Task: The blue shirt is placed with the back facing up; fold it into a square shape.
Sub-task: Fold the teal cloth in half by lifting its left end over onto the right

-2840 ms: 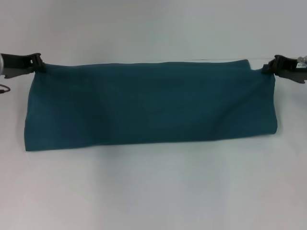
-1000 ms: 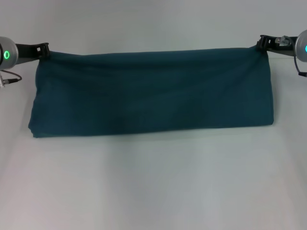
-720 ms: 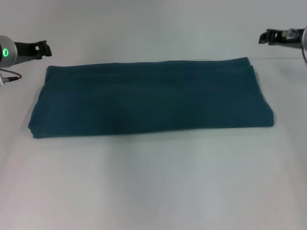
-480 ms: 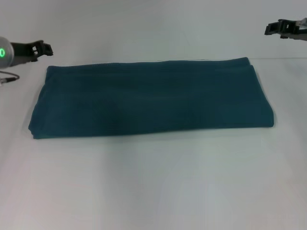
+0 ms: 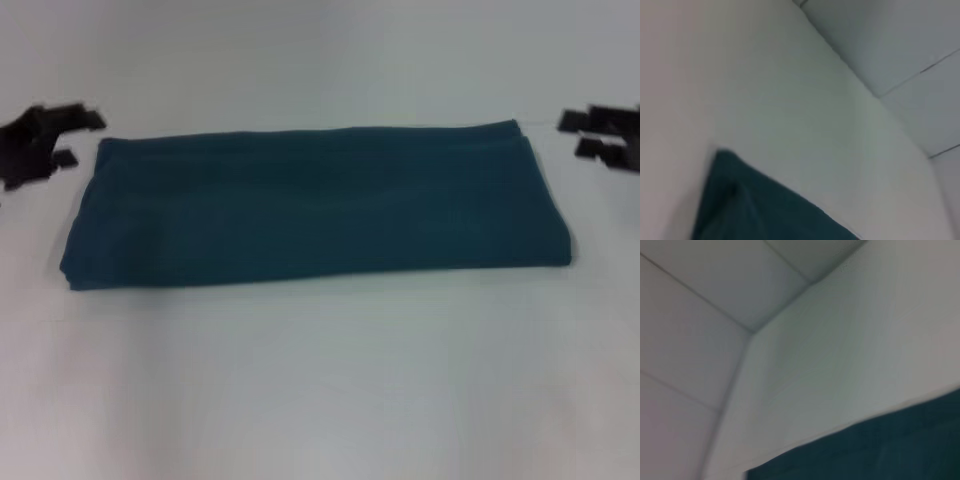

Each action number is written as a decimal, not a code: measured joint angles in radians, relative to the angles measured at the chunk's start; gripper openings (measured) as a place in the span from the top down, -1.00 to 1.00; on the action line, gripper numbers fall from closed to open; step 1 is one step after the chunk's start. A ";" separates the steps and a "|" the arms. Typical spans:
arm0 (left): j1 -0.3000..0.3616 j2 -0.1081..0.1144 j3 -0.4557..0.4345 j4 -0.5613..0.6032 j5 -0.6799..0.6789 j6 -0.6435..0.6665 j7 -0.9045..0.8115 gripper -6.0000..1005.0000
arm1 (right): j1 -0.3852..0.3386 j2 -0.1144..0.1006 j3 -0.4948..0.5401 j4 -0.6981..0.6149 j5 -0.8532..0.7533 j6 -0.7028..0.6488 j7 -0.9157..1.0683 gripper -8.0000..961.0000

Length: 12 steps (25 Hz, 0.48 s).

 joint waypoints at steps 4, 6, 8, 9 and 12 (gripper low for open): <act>0.066 -0.007 -0.098 -0.015 -0.045 0.134 0.005 -0.41 | -0.102 0.006 0.038 0.047 0.104 -0.132 -0.069 -0.34; 0.089 -0.013 -0.136 -0.033 -0.049 0.170 0.005 -0.42 | -0.136 0.010 0.060 0.086 0.125 -0.176 -0.111 -0.33; 0.118 -0.020 -0.173 -0.064 -0.053 0.191 0.004 -0.42 | -0.161 0.014 0.080 0.128 0.132 -0.206 -0.151 -0.33; 0.131 -0.023 -0.187 -0.080 -0.054 0.196 0.004 -0.42 | -0.170 0.015 0.086 0.144 0.133 -0.214 -0.166 -0.33; 0.152 -0.031 -0.217 -0.114 -0.059 0.201 0.005 -0.42 | -0.190 0.020 0.095 0.185 0.134 -0.225 -0.202 -0.33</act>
